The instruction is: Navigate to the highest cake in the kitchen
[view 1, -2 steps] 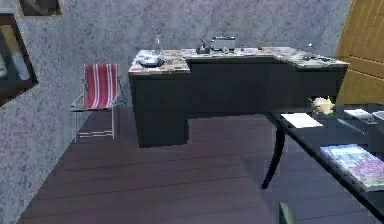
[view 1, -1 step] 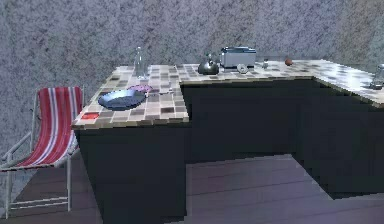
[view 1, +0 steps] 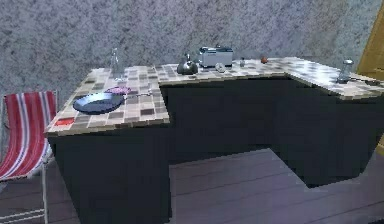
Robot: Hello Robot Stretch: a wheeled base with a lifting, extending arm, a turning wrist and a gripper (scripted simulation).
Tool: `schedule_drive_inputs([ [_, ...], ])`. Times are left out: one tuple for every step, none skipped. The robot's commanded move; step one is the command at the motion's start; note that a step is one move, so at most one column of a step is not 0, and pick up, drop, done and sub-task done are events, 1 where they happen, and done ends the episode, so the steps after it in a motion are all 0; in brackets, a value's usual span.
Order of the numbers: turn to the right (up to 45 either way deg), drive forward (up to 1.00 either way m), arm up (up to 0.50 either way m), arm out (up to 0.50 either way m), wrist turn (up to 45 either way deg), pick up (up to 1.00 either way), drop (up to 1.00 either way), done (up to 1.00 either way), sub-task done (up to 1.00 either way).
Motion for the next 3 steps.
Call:
schedule_drive_inputs([
  [0.0, 0.60, 0.00, 0.00, 0.0, 0.00, 0.00, 0.00, 0.00],
  [9.0, 0.00, 0.00, 0.00, 0.0, 0.00, 0.00, 0.00, 0.00],
  [3.0, 0.00, 0.00, 0.00, 0.0, 0.00, 0.00, 0.00, 0.00],
])
